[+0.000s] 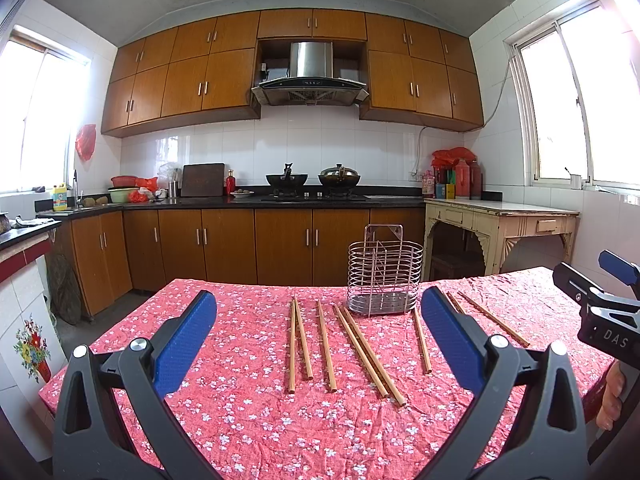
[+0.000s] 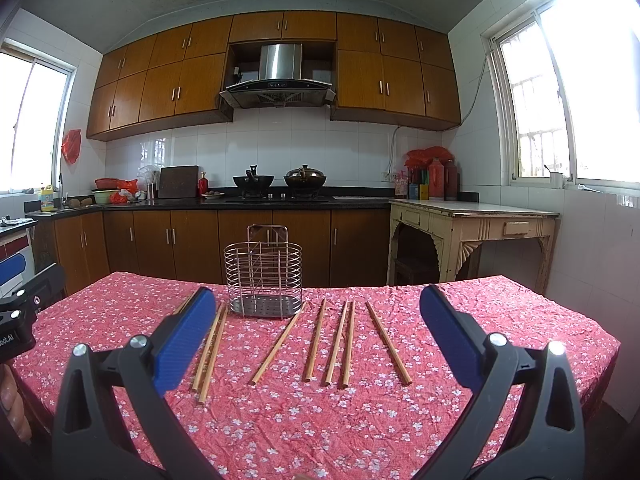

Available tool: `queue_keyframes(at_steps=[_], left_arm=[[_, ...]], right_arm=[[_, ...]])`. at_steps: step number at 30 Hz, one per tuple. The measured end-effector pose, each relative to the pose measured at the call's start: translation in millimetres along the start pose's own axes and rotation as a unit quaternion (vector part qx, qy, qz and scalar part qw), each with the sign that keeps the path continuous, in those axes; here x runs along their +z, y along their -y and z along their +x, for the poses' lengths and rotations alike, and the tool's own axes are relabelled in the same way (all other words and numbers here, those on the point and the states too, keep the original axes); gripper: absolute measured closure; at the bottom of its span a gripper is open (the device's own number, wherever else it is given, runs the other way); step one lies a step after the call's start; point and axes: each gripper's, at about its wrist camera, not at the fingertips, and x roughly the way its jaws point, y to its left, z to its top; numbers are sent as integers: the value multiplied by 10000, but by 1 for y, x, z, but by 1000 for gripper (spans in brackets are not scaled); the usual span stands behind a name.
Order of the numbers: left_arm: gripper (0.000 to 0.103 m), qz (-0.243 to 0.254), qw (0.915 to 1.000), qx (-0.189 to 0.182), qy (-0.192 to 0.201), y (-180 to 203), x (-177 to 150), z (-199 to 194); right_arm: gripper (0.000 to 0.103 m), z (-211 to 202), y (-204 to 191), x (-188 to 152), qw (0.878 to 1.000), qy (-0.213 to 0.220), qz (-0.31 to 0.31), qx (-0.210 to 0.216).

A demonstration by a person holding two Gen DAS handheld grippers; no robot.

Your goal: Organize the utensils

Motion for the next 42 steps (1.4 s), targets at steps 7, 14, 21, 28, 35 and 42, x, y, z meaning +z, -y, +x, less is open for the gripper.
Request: queue_keyframes(at_steps=[7,14,21,28,35,42], left_arm=[[2,-1,10000,3,-1,0,0,0],[2,-133,9998,-3,-141,-4,-5,7],[2,-176,9945,306,-981,-20,-20,47],[2,189,9781,474,-2019,-35,-40,104],[2,292,9677,431,-2467,-41,-53,138],[16,465,9594,272,-2770,-36,-60,154]], right_arm=[[4,1,1,0,10000,-1,-1,1],[4,11,1,-4,9999,-121,49,-1],[4,60,35,-24,9938,-985,442,-285],[25,142,96,-55,9623,-2469,1001,-545],[57,197,112,-86,9371,-3331,895,-533],[89,226,114,-102,9265,-3630,767,-633]])
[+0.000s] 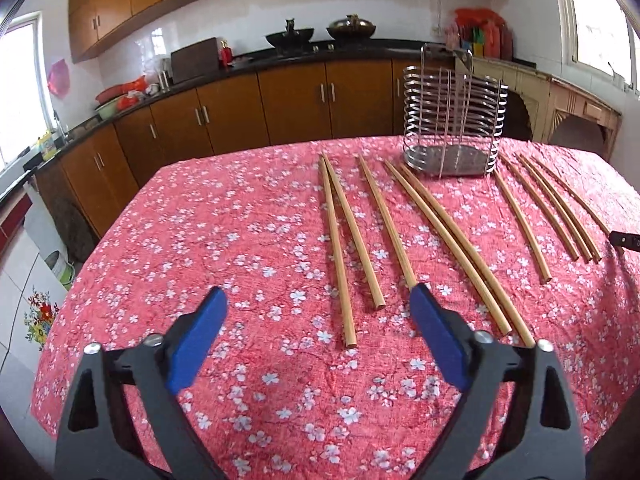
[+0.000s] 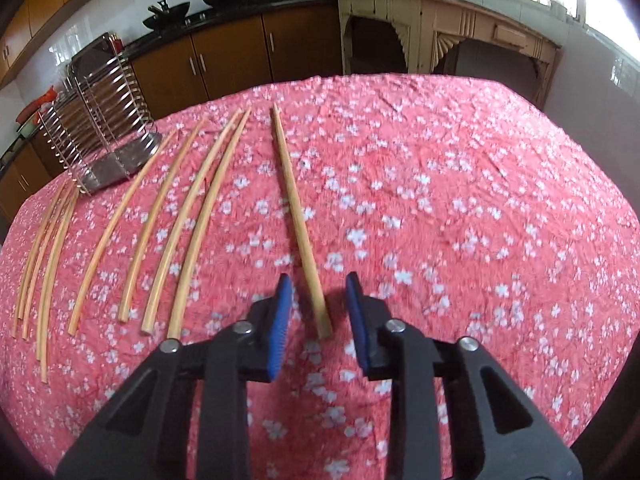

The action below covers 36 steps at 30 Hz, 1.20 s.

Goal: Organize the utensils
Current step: 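Lower the left tool onto a bamboo chopstick and close it while the right tool grasps another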

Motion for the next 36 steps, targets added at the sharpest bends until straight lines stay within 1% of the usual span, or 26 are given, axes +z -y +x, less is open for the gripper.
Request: queue_keyframes(at_steps=[1,2,3,7,9,10,12,14,15,17,18,19,20,24,27,30,34,36], left_arm=[[20,-1,10000,-21,-57,0,1,3],[25,-3,9999,-56,-108,0,2,6],[27,-2,9998,-92,-166,0,3,9],[41,-38,9986,-178,-494,0,3,22],[47,-96,9981,-172,-582,0,3,28],[52,-141,9976,-185,-645,-2,3,32],[58,-213,9964,-266,-778,-3,2,38],[68,-208,9954,-317,-880,-1,2,44],[68,-186,9949,-337,-937,1,0,47],[80,-110,9946,-375,-966,5,2,49],[83,-85,9941,-393,-1008,6,4,52],[91,-54,9939,-358,-1039,6,7,55],[94,-30,9938,-328,-1063,5,10,58],[95,-114,9910,-237,-1310,-8,32,85],[95,-156,9901,-52,-1395,-19,44,102],[95,-120,9909,57,-1339,-26,50,110],[95,-251,9925,-98,-1196,-37,45,106],[94,-187,9939,-162,-1074,-36,38,97]], right_arm=[[92,-1,0,0,10000,-3,-5,0],[92,-1,0,0,10000,3,4,33],[92,-1,0,0,10000,4,3,49],[93,0,-1,1,10000,1,24,71],[93,1,0,3,10000,-4,24,74],[93,1,-1,4,10000,-3,16,72],[93,3,-3,6,10000,-12,-7,65],[93,3,-5,6,10000,-17,-37,60],[93,4,-7,7,10000,-22,-62,55],[93,5,-10,8,9999,-25,-115,37],[94,5,-10,9,9999,-30,-126,35],[94,7,-11,11,9999,-41,-130,42],[94,8,-10,13,9999,-52,-126,36],[95,15,-4,23,9999,-114,-29,9],[95,22,5,32,9998,-109,113,-101],[95,27,14,37,9994,-90,253,-196],[95,27,15,36,9996,-93,193,-203],[92,26,13,33,9997,-63,112,-224]])
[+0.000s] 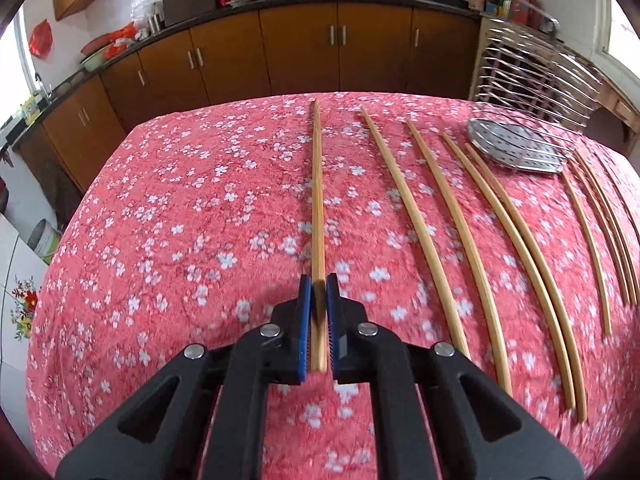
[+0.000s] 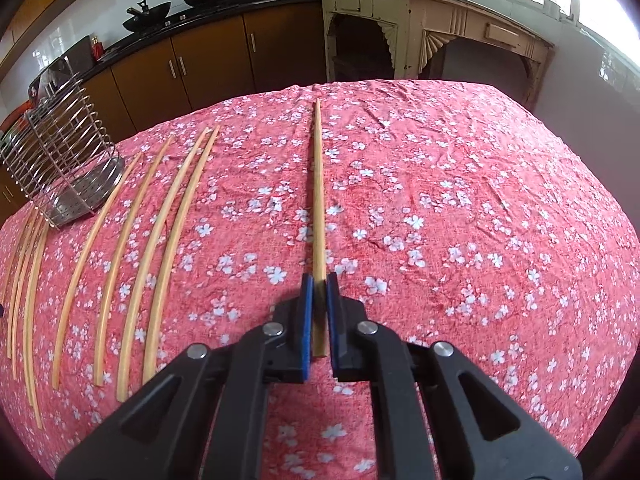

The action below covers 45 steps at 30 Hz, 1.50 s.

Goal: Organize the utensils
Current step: 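Lower the left tool onto a bamboo chopstick and close it while the right tool grasps another, then lift the left tool's chopstick over the wire holder while the right tool carries its chopstick there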

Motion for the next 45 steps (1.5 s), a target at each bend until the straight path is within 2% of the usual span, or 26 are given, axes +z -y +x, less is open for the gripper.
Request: queue_keyframes(at_steps=[1,3,4,5,8,11,15,20,22,24,25,26,28,31,33,39,43,45], left_arm=[[91,30,10000,-23,23,2,-4,-3],[79,56,9999,-107,68,3,-12,-8],[64,73,9999,-96,95,4,-15,-10],[57,97,9999,-78,113,4,-16,-12],[57,119,9997,-51,204,6,-19,-18],[56,43,10000,-23,40,4,-17,-10],[55,-63,9999,-119,17,0,-18,-10],[52,0,10000,-35,30,2,-22,-13],[53,45,10000,-66,34,3,-26,-16],[64,40,9998,-171,41,3,-29,-18],[73,57,9998,-174,53,4,-30,-19],[86,87,9998,-160,65,6,-30,-19],[95,137,9998,-150,72,10,-32,-20],[96,138,9997,-173,61,9,-32,-20],[96,68,9997,-235,81,6,-34,-25],[96,-1,9966,-242,784,-8,-27,-76],[96,-109,9885,-196,1493,-17,-11,-120],[96,-203,9850,-181,1705,-20,-2,-132]], right_arm=[[90,-1,-1,-2,10000,26,-38,-10],[86,-1,-3,-4,9999,69,-78,-35],[85,-2,-3,-5,9999,101,-107,-62],[84,-2,-4,-6,9998,131,-136,-91],[84,-2,-5,-6,9997,133,-161,-134],[83,-2,-5,-6,9997,132,-149,-133],[83,-2,-6,-6,9997,132,-161,-150],[83,-5,-6,-9,9996,129,-189,-152],[84,-8,-6,-13,9997,129,-183,-117],[87,-9,-5,-15,9997,127,-170,-96],[90,-9,-6,-15,9997,129,-191,-89],[94,-10,-8,-16,9996,133,-225,-90],[95,-11,-9,-16,9995,145,-253,-82],[95,-17,-7,-19,9997,166,-194,2],[95,-32,-7,-21,9990,362,-250,-13],[95,-98,-10,-15,9913,1232,-468,-34],[95,-142,-12,-4,9817,1825,-522,128],[95,-158,-14,4,9763,2085,-549,181]])
